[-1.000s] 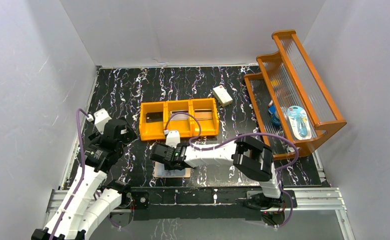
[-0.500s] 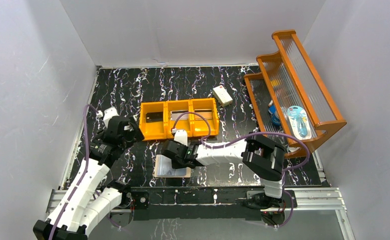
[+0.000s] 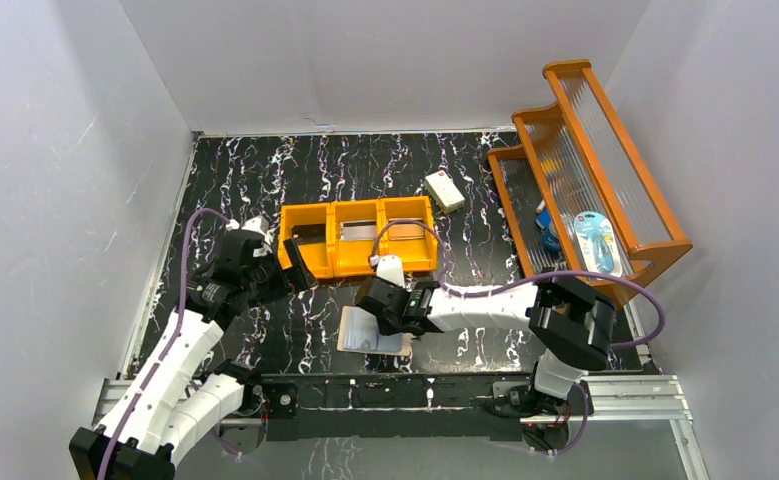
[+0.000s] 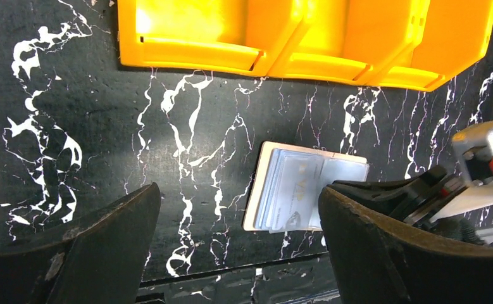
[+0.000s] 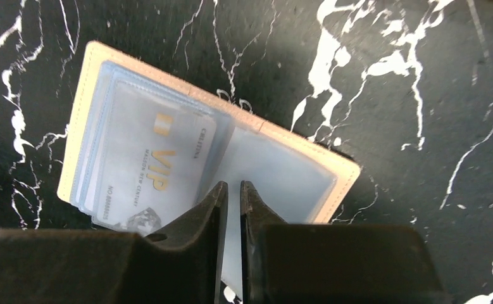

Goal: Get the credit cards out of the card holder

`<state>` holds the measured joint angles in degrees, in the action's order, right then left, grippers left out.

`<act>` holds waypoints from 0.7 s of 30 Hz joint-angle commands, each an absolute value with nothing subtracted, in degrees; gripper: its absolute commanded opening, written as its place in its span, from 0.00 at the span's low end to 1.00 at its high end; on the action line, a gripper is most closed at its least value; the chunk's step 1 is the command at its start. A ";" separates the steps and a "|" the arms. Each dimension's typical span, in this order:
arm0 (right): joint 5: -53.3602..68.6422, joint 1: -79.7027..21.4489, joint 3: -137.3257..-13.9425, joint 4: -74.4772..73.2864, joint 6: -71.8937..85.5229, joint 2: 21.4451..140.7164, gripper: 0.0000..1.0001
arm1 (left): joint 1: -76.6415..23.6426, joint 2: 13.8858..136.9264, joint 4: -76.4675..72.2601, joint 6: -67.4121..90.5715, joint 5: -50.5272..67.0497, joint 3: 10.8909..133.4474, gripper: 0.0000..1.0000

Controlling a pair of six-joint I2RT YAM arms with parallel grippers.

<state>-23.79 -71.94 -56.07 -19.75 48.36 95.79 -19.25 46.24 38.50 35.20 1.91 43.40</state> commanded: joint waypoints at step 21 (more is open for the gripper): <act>-25.62 -74.42 -72.53 -32.38 66.89 105.56 0.70 | -19.13 42.69 39.29 32.43 -20.43 44.30 0.98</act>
